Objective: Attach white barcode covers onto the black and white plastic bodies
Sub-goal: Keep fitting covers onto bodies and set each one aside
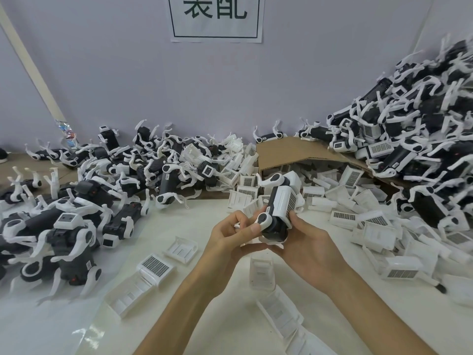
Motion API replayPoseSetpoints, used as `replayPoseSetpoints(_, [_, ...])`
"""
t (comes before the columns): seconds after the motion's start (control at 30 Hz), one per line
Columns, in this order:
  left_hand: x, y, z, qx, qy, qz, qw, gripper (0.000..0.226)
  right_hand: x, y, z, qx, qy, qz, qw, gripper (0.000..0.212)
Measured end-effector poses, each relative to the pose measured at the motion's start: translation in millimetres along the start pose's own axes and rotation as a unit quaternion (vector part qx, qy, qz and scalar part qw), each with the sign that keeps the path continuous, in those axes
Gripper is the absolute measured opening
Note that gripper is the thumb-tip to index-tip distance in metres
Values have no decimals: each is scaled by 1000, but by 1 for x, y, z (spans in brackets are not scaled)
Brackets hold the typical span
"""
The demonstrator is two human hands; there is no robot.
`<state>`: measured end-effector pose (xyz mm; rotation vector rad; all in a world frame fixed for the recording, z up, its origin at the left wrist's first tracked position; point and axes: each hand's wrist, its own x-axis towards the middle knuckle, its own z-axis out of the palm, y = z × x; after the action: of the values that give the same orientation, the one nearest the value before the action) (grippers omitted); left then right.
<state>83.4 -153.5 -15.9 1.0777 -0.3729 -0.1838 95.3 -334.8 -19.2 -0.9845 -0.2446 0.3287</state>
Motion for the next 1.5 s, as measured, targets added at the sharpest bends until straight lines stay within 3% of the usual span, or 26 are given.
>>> replayPoseSetpoints(0.5, [2,2,0,-1,-20,-4,1000,26,-2,-4,4,-71,9,-86,994,49])
replayPoseSetpoints(0.6, [4,6,-2,34,22,14,999,27,0,-1,10,-143,50,-121,981,40])
replayPoseSetpoints(0.67, [4,6,-3,93,87,26,991,41,1,4,12,-236,99,-174,951,33])
replayPoseSetpoints(0.77, [1,8,-3,229,146,66,960,45,0,11,12,-294,134,-222,920,33])
replayPoseSetpoints(0.9, [2,2,0,315,58,114,940,32,-4,13,13,-299,80,-224,924,30])
replayPoseSetpoints(0.97, [2,-3,2,348,62,131,926,32,-5,12,13,-263,56,-208,940,32])
replayPoseSetpoints(1.1, [0,-9,3,509,116,185,833,41,-4,11,18,-215,65,-182,957,37])
replayPoseSetpoints(1.2, [0,-14,9,550,127,217,796,44,-4,9,19,-205,68,-174,961,28])
replayPoseSetpoints(1.27, [-1,-16,12,532,125,206,812,41,-4,5,18,-189,55,-166,966,45])
replayPoseSetpoints(1.33, [-2,-15,15,483,110,181,849,38,-5,2,18,-169,28,-157,973,59])
replayPoseSetpoints(1.5, [-5,-10,16,367,88,138,916,25,-6,-2,19,-145,17,-150,978,61])
